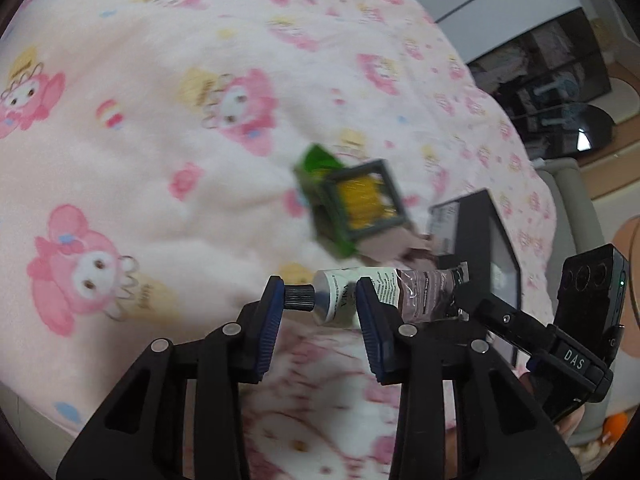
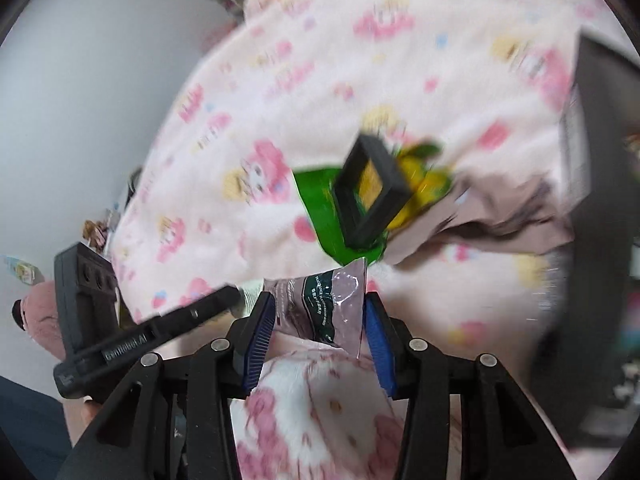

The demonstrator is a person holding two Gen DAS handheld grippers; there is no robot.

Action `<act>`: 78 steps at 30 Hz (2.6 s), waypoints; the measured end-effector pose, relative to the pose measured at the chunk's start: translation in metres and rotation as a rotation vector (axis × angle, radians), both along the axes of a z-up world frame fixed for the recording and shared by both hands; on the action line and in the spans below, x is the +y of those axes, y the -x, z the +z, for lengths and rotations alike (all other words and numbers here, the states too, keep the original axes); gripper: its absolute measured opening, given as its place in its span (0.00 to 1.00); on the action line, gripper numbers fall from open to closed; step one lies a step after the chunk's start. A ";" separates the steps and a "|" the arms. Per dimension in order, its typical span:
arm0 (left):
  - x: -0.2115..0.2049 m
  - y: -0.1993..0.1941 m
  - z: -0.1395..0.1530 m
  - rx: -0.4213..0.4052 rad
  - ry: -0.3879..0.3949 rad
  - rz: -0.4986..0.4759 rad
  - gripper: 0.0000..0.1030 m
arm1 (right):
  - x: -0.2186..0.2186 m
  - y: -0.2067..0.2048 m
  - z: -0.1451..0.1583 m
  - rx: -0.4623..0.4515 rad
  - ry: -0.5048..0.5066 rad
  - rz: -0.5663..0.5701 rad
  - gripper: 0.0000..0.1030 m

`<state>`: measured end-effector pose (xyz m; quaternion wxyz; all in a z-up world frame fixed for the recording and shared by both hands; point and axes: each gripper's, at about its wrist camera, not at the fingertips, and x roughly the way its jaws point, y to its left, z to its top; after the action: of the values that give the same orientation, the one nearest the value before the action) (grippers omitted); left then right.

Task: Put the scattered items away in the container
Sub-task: 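Lift the tube with the left gripper and carry it toward the black box, then lower the tube into the black box and open the left gripper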

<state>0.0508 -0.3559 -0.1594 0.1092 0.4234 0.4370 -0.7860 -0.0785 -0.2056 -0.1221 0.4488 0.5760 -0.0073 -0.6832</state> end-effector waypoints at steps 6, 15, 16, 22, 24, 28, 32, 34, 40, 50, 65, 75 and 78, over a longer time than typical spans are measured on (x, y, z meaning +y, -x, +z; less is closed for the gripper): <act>0.047 0.039 0.042 0.091 0.020 -0.126 0.35 | 0.082 0.016 0.038 0.036 0.045 -0.096 0.41; 0.139 0.144 0.071 0.159 0.049 -0.355 0.35 | 0.210 0.068 0.075 0.123 0.041 -0.285 0.41; 0.149 0.158 0.071 0.161 0.040 -0.377 0.35 | 0.224 0.077 0.078 0.143 0.034 -0.308 0.41; 0.209 0.219 0.047 0.123 0.004 -0.479 0.35 | 0.290 0.114 0.066 0.161 -0.022 -0.398 0.41; 0.226 0.232 0.033 0.078 0.019 -0.502 0.35 | 0.306 0.122 0.051 0.139 -0.054 -0.402 0.41; 0.249 0.245 0.007 -0.029 0.059 -0.536 0.35 | 0.323 0.134 0.015 0.084 -0.115 -0.379 0.41; 0.263 0.248 -0.006 -0.121 0.132 -0.546 0.36 | 0.327 0.139 -0.004 0.061 -0.124 -0.339 0.41; 0.264 0.249 -0.010 -0.134 0.134 -0.541 0.36 | 0.326 0.136 -0.006 0.069 -0.127 -0.316 0.41; 0.254 0.246 -0.002 -0.125 0.098 -0.520 0.36 | 0.309 0.136 0.006 0.152 -0.219 -0.212 0.40; 0.275 0.248 -0.002 -0.078 0.120 -0.548 0.36 | 0.314 0.146 0.010 0.229 -0.194 -0.251 0.39; 0.286 0.237 0.003 -0.061 0.172 -0.640 0.36 | 0.285 0.151 -0.011 0.273 -0.297 -0.165 0.39; 0.285 0.241 -0.009 -0.099 0.181 -0.613 0.37 | 0.299 0.144 -0.016 0.121 -0.247 -0.126 0.39; 0.282 0.233 -0.005 -0.092 0.174 -0.604 0.36 | 0.300 0.153 0.001 0.176 -0.205 -0.181 0.39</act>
<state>-0.1824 -0.0736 -0.1640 -0.0736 0.5583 0.2170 -0.7974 -0.2312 0.0939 -0.1208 0.3234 0.5538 0.0498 -0.7657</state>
